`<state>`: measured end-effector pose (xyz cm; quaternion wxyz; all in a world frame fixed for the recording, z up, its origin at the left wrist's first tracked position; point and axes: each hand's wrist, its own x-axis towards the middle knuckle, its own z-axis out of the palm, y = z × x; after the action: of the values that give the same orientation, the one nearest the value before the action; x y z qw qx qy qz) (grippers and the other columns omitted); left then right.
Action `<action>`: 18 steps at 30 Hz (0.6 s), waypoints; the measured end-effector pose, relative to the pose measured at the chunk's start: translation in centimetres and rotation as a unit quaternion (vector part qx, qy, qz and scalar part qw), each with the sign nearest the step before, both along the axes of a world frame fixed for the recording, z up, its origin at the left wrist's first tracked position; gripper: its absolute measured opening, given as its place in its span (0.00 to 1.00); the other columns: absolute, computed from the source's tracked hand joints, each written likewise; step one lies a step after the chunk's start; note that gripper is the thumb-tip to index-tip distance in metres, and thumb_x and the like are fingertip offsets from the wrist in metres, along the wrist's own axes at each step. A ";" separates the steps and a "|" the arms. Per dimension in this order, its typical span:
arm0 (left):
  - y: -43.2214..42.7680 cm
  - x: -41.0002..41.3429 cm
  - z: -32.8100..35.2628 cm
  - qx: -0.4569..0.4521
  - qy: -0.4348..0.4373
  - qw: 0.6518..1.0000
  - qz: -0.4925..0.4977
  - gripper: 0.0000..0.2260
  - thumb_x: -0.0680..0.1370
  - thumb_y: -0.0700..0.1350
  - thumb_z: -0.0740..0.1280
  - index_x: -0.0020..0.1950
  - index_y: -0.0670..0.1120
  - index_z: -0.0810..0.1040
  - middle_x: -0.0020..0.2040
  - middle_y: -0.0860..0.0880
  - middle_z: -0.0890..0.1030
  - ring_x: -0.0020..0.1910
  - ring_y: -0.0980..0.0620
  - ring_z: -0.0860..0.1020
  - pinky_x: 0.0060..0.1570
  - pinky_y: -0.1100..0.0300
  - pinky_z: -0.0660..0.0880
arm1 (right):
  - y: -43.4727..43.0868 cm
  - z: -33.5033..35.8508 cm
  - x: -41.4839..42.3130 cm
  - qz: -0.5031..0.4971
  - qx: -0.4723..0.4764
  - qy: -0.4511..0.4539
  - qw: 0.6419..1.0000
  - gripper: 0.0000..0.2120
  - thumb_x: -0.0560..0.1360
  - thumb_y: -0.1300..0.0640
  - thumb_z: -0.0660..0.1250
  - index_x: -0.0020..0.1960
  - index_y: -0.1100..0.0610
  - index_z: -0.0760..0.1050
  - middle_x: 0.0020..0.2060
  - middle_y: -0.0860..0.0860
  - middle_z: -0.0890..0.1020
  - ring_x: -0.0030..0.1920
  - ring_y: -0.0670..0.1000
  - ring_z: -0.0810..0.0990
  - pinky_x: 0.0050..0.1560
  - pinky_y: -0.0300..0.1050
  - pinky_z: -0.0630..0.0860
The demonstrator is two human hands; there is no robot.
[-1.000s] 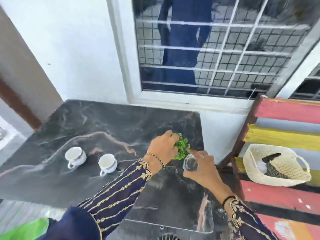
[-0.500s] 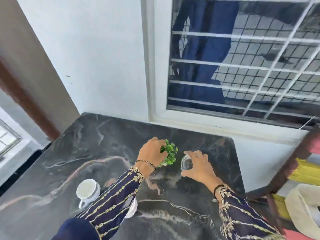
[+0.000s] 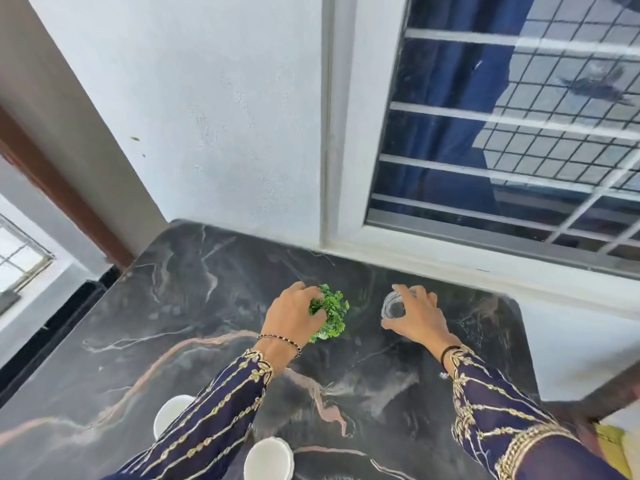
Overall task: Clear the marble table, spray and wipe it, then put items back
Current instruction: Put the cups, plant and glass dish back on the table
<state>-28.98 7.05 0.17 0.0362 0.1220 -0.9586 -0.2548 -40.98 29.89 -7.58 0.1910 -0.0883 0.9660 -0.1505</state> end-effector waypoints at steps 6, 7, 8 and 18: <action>-2.7 0.0 -0.6 0.011 0.001 1.000 0.006 0.12 0.73 0.47 0.68 0.56 0.50 0.82 0.42 0.52 0.74 0.39 0.48 0.77 0.41 0.58 0.74 | -1.6 0.3 0.2 0.015 0.064 0.028 0.997 0.50 0.67 0.26 0.69 0.81 0.46 0.55 0.80 0.54 0.58 0.78 0.62 0.57 0.72 0.67 0.58; -3.2 -0.1 -0.6 0.015 0.003 1.000 0.007 0.12 0.73 0.47 0.68 0.55 0.50 0.82 0.42 0.51 0.74 0.39 0.49 0.76 0.40 0.59 0.73 | -2.0 0.5 0.5 0.028 0.069 0.049 0.996 0.48 0.69 0.27 0.69 0.81 0.47 0.57 0.80 0.54 0.58 0.78 0.61 0.56 0.73 0.66 0.57; -3.8 -0.1 -0.7 0.019 0.004 1.000 0.008 0.12 0.73 0.47 0.68 0.55 0.50 0.82 0.42 0.51 0.74 0.38 0.49 0.76 0.40 0.59 0.74 | -2.7 0.7 0.9 0.038 0.064 0.061 0.995 0.46 0.70 0.29 0.69 0.80 0.48 0.59 0.80 0.53 0.58 0.78 0.60 0.56 0.74 0.65 0.57; -12.7 -0.2 -1.0 0.048 0.028 0.998 0.024 0.10 0.74 0.48 0.68 0.55 0.51 0.82 0.43 0.51 0.76 0.39 0.51 0.76 0.45 0.57 0.75 | -16.3 1.2 5.4 0.074 -0.214 -0.046 0.973 0.26 0.72 0.51 0.78 0.67 0.46 0.76 0.59 0.40 0.82 0.52 0.41 0.80 0.49 0.34 0.74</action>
<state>-29.21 -5.64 -0.85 0.0629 0.1398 -0.9405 -0.3031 -35.58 13.55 -6.33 0.2224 -0.1917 0.8922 -0.3432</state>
